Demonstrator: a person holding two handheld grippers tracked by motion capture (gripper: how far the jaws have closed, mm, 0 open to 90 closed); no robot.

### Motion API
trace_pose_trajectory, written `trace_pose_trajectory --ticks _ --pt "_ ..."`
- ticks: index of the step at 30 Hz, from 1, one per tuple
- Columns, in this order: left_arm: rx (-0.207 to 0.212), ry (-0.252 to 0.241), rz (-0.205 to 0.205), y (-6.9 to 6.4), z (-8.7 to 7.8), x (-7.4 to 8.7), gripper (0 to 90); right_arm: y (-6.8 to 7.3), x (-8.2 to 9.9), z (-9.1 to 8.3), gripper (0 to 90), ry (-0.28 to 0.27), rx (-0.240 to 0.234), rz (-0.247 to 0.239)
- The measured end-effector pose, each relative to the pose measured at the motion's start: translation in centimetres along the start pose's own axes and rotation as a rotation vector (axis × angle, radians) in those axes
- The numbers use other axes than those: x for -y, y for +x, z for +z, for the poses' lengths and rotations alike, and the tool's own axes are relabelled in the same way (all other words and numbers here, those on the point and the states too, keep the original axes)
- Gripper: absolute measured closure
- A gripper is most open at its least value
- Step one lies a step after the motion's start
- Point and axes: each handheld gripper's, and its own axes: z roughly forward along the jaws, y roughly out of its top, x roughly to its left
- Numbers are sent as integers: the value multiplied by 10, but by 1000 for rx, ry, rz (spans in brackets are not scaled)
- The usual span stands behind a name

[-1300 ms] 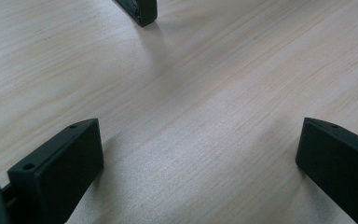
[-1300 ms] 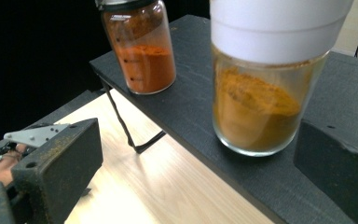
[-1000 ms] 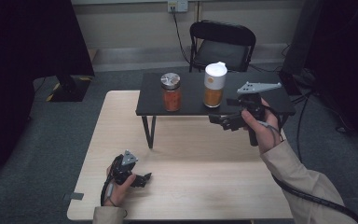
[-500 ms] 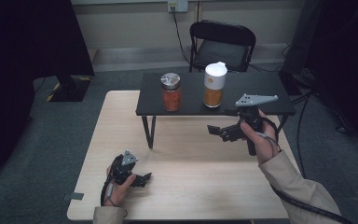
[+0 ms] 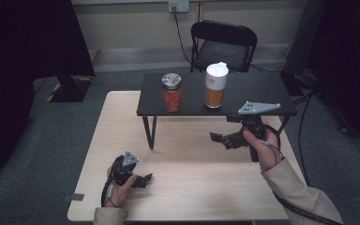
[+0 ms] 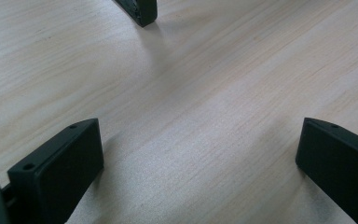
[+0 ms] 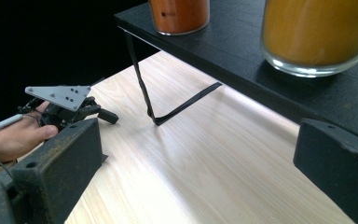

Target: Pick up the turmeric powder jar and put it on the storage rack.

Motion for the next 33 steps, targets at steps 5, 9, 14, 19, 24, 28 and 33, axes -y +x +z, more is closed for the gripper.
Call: trace_pose_trajectory --ticks 5,9,14,19,24,28,33 --pt "0 0 0 0 0 0 0 0 6 1 1 8 -5 1" --pt "0 0 0 0 0 0 0 -1 12 3 1 10 -10 3" --pt "0 0 0 0 0 0 0 -1 19 5 2 8 -16 2" --pt "0 0 0 0 0 0 0 -2 26 5 0 -2 -18 7" --pt "0 0 0 0 0 0 0 -4 33 6 0 2 -17 10" --pt "0 0 0 0 0 0 0 -6 39 6 1 1 -15 19" --pt "0 0 0 0 0 0 0 -8 46 5 1 -1 -16 31"
